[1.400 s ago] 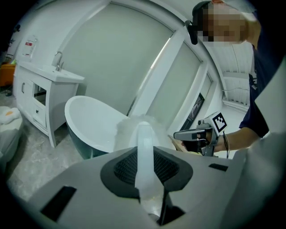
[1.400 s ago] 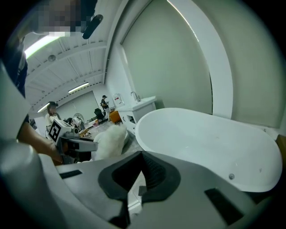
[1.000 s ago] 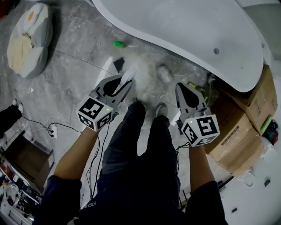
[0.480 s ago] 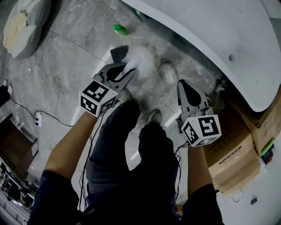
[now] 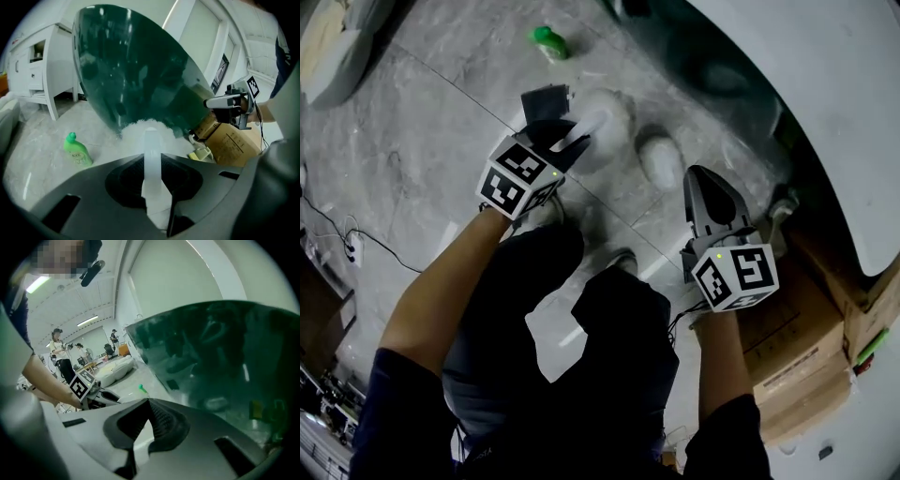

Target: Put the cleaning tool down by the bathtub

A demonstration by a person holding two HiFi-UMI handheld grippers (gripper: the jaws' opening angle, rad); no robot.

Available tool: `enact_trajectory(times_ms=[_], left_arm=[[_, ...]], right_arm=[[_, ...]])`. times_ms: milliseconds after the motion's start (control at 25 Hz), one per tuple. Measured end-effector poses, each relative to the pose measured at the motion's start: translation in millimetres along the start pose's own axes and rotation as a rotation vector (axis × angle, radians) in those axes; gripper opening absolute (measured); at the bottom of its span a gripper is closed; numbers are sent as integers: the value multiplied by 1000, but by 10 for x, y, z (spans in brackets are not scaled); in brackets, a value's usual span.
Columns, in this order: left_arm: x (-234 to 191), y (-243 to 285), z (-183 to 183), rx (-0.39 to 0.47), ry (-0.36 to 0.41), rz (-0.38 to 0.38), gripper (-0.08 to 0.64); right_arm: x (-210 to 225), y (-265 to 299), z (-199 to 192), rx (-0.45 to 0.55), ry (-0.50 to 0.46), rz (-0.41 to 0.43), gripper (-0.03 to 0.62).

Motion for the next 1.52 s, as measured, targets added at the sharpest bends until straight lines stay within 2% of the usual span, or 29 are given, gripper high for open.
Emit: enact_trajectory(times_ms=[320,800,1000,1520], left_arm=[[-226,711,-362,-32,22,33,100],[-533,1580,-886,-100,20,84,100],[-608,1823,-993,-134,46,130,100],[-585,2218,-1169,-212,39,159,100]], right_arm=[[166,491,-639,7,-32,23,5],[401,937,-1305,-3,-77,50,5],[460,981,-1498,-6,-79,56,5],[637,1065,-1772,-24,-73,79,5]])
Point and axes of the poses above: the fingertips, and each gripper's own axes: y forward along the fingers, x to its right, z out of its top, the point moved 10 cm from there along -y, backward along the fingers, and after that the axes turned 12 degrees about -y, right-handed, at the moved point
